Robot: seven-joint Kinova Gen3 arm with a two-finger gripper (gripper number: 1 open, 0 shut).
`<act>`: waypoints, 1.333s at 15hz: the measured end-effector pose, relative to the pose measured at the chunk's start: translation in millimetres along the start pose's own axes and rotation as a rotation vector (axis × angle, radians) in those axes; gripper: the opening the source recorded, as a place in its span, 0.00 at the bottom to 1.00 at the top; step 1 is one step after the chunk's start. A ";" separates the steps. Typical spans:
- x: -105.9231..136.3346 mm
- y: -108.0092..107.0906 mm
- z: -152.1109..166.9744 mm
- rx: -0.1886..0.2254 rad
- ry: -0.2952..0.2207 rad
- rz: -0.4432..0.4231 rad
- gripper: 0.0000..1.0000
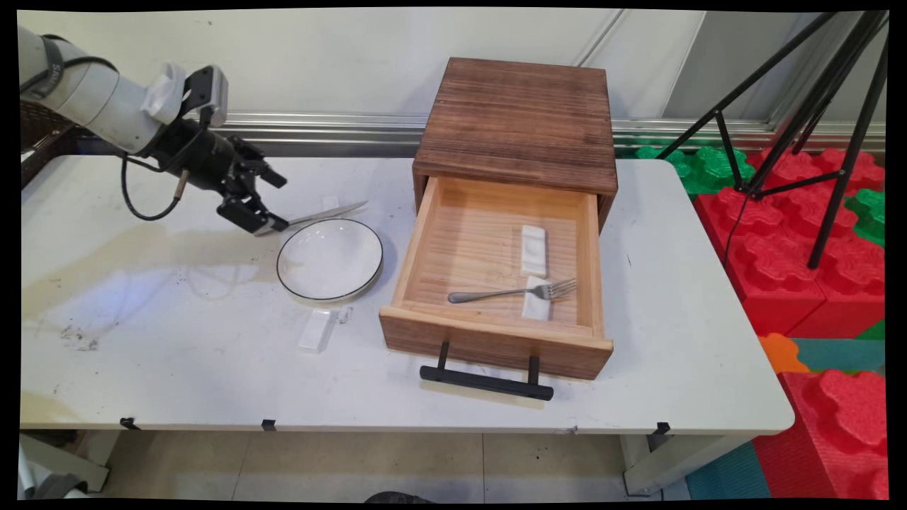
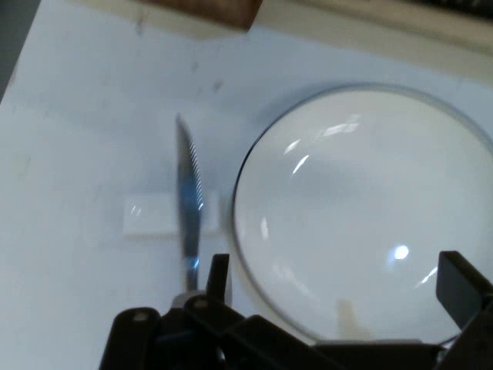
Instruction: Pick up the knife from the left of the white plate
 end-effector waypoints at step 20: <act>-69.3 -61.8 41.1 0.093 -0.117 0.006 1.00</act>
